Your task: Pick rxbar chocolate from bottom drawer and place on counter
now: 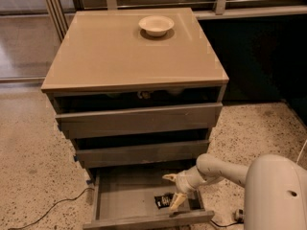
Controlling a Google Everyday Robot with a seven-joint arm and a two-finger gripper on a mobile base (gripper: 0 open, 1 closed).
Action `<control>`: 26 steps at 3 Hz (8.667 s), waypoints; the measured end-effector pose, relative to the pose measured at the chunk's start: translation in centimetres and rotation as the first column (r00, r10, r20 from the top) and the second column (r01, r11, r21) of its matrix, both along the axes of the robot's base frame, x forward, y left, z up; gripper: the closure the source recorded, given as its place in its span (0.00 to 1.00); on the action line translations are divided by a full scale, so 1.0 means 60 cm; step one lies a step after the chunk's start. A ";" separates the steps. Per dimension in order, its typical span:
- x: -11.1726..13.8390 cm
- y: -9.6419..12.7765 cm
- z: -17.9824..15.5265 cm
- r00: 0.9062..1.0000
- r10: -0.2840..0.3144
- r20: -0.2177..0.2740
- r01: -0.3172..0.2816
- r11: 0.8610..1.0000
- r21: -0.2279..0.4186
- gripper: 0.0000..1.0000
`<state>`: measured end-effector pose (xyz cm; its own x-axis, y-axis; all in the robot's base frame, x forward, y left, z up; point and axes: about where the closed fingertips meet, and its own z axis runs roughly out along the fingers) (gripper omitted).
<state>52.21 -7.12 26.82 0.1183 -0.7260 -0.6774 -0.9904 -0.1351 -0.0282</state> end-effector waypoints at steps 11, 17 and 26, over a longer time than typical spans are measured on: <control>0.039 -0.026 -0.150 0.999 -0.037 -0.027 0.036 0.999 -0.010 0.34; 0.088 -0.054 -0.127 0.999 -0.051 -0.012 0.050 0.998 -0.046 0.00; 0.050 -0.029 -0.193 0.999 -0.018 -0.035 0.017 1.000 -0.006 0.27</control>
Offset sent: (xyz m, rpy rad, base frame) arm 0.0180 0.0038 -0.0496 0.0058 -0.0001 -0.0084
